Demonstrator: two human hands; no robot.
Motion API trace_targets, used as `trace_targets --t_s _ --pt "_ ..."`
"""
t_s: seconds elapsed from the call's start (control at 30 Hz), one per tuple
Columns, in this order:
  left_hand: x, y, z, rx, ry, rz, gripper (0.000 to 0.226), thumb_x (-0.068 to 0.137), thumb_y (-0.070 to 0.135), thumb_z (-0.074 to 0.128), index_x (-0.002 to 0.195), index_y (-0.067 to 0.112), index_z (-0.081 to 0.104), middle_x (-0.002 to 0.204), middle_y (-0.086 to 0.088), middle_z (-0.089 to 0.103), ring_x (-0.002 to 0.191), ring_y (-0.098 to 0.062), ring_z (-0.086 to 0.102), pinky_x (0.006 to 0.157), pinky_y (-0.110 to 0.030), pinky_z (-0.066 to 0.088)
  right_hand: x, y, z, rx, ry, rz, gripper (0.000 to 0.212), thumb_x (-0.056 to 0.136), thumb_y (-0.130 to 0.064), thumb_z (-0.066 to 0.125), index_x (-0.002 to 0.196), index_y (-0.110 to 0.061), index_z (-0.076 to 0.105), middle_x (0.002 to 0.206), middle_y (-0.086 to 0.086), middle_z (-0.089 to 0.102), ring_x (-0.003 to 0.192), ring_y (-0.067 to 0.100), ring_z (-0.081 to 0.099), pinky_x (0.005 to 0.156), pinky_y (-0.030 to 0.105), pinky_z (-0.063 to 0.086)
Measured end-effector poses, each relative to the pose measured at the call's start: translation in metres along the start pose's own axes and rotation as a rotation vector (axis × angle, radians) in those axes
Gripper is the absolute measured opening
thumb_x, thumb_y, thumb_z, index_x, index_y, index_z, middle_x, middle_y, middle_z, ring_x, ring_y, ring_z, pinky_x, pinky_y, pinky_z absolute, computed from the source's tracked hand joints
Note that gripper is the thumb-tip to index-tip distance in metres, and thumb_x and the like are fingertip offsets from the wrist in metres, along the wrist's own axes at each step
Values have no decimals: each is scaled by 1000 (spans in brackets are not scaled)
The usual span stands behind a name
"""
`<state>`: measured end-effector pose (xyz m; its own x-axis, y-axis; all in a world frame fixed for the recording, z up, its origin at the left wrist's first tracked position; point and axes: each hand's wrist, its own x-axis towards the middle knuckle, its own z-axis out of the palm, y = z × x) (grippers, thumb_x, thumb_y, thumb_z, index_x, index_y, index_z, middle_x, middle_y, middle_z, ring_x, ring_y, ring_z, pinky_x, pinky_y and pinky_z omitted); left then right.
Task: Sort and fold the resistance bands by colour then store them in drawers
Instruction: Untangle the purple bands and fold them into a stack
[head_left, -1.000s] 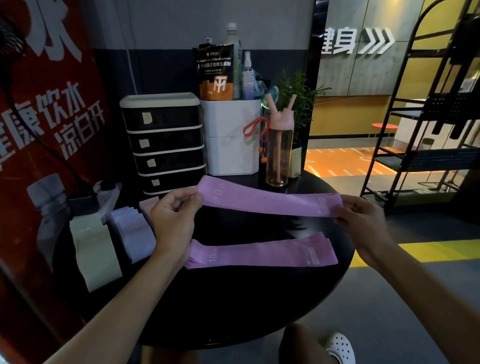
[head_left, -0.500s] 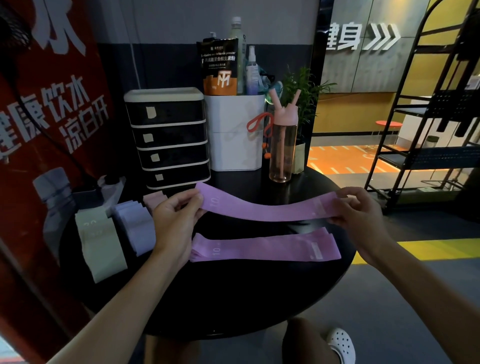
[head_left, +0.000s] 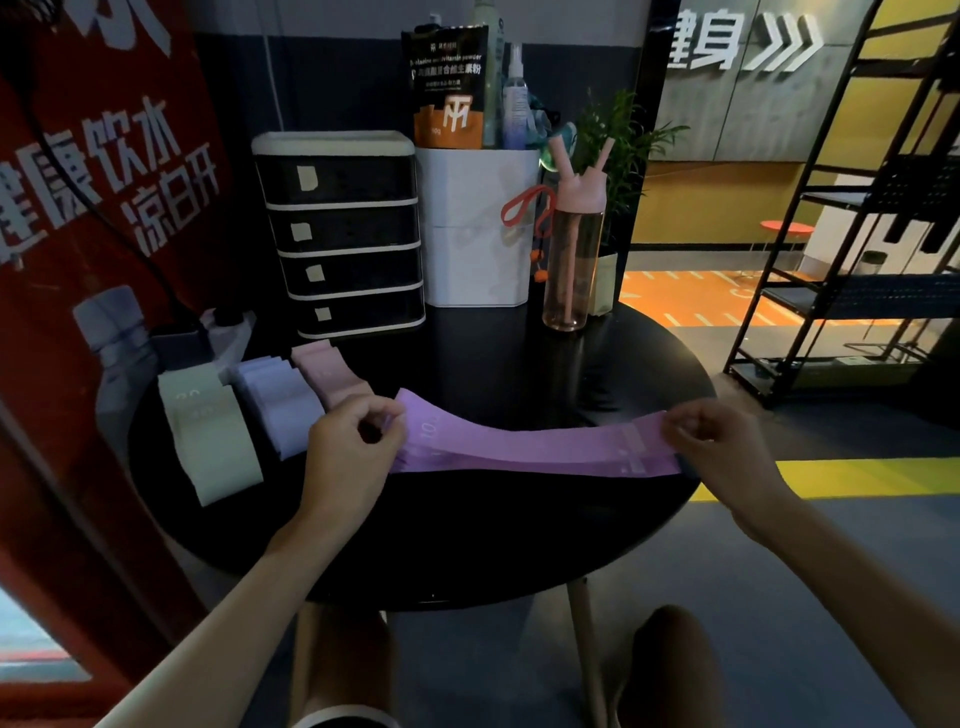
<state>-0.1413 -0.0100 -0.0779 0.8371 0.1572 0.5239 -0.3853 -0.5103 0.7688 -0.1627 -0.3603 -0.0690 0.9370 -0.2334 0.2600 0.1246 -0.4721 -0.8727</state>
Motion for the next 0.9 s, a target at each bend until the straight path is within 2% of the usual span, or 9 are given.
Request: trace_targets --t_s 0.07,0.13,0.2,0.27,0.33,0.43,0.53,0.7,0.9 --pt "-4 -1 1 59 -37 28 20 85 -2 69 85 17 71 84 6 69 80 -5 63 71 -8 46 -1 2 0 -76 -1 -34 5 92 -1 61 94 0 65 95 23 61 82 22 55 70 26 46" --pt "-6 -3 2 106 -77 44 19 83 -2 69 82 16 71 83 5 69 79 -6 62 70 -13 49 1 11 -1 -157 -45 -56 6 90 -3 63 89 -6 68 91 16 63 80 18 56 69 23 47" --pt "-5 -6 3 161 -111 60 18 82 -2 70 79 16 71 83 2 66 79 -13 59 72 -25 50 5 23 -3 -297 -100 -74 10 88 -14 66 84 -23 69 90 7 64 85 20 59 76 38 54" --pt "-4 -10 4 279 -133 103 15 81 4 72 83 19 72 91 4 57 89 -15 52 78 -24 43 11 32 -7 -375 -142 -85 9 83 -26 70 86 -33 67 102 2 60 94 21 59 81 47 54" --pt "0 -13 1 387 -168 198 13 81 16 75 92 22 73 99 7 50 99 -13 45 87 -24 35 16 31 -12 -405 -194 -155 24 80 -21 76 96 -34 64 115 3 54 107 21 53 87 37 51" --pt "13 -5 -5 450 -368 346 25 84 37 70 107 28 70 112 13 54 109 -10 48 96 -30 33 21 19 -19 -502 -344 -281 51 73 -23 84 112 -42 56 131 -6 46 125 18 42 99 38 45" --pt "32 10 -4 506 -630 356 42 87 45 71 126 34 61 131 16 51 122 -6 45 100 -24 28 26 16 -22 -466 -544 -190 60 75 -28 83 117 -52 47 140 -14 31 131 12 30 103 38 43" --pt "51 9 8 678 -907 360 49 87 59 62 132 43 52 133 18 54 122 -9 49 109 -33 35 35 18 -22 -512 -585 -212 51 82 -25 78 118 -46 49 136 -13 35 127 8 34 99 26 41" --pt "54 -6 8 610 -896 344 45 81 66 55 120 43 59 117 20 56 110 -5 53 102 -35 42 45 16 -22 -573 -543 -275 46 85 -27 75 124 -35 53 132 -11 45 126 8 42 102 27 43"
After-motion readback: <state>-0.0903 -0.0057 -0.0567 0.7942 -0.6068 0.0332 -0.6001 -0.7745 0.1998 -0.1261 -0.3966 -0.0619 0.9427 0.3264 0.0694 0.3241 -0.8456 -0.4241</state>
